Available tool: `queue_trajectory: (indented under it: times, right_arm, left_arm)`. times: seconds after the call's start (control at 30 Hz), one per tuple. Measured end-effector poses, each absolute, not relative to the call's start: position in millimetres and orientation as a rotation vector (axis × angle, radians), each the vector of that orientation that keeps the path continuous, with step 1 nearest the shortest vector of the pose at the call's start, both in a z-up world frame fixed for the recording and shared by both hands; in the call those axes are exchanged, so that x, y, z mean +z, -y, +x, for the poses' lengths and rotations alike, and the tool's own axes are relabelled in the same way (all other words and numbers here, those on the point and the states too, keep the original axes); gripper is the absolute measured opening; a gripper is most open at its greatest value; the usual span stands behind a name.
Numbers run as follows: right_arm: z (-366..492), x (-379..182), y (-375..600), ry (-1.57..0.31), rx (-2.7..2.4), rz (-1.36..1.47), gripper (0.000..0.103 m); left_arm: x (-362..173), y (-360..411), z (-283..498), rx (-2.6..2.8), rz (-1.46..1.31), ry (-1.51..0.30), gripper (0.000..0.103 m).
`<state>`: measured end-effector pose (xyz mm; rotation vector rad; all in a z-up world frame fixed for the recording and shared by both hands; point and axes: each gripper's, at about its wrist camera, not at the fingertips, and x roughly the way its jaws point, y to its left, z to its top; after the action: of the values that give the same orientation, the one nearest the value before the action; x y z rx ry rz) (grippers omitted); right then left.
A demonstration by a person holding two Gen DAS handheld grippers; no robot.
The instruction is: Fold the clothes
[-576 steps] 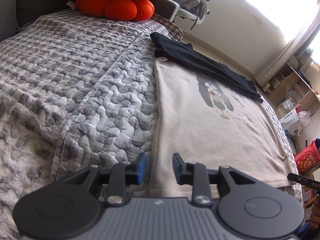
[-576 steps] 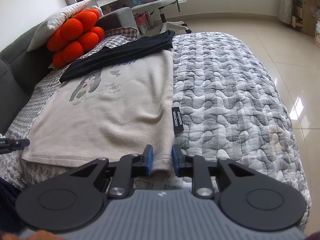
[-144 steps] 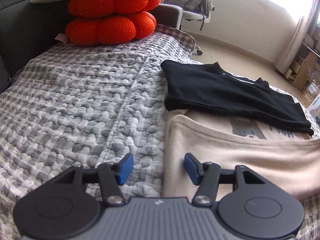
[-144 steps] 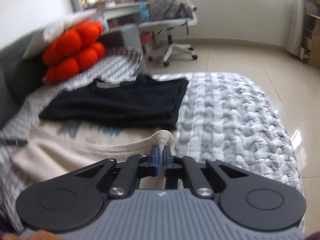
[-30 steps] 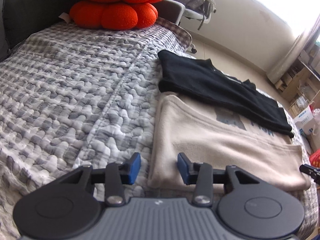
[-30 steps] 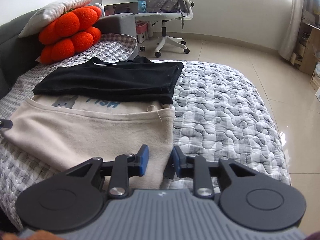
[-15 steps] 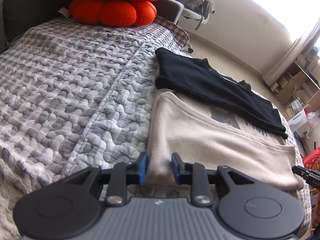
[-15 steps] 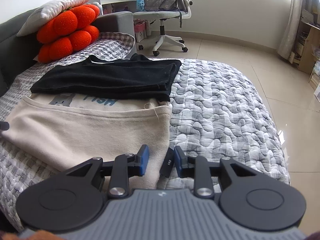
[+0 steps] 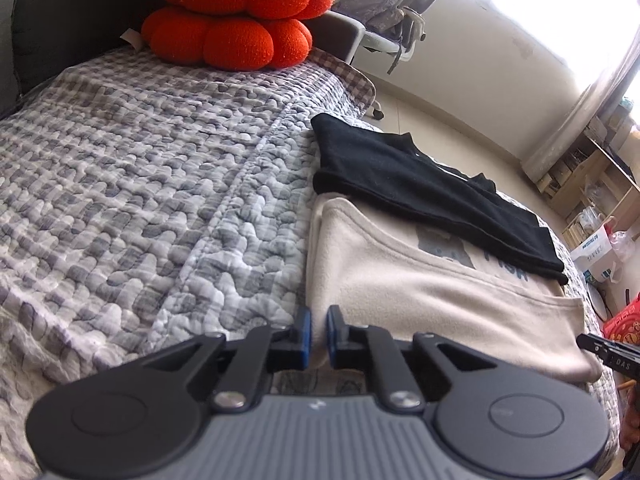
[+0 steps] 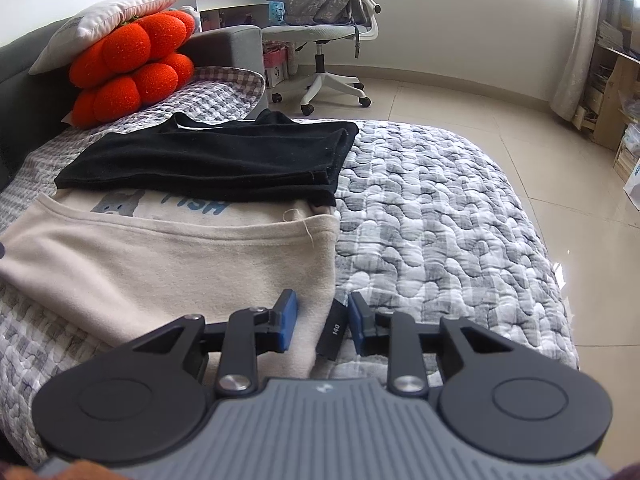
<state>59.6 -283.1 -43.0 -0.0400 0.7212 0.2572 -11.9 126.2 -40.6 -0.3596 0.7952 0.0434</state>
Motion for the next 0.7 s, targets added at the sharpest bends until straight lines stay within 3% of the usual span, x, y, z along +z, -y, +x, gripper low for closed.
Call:
queue_trajectory:
  times: [0.7]
  right_arm:
    - [58.4, -39.6, 283.2, -0.688, 0.242, -0.042, 0.03]
  left_arm:
    - [-50.4, -127.9, -4.0, 0.078, -0.389, -0.838, 0.017]
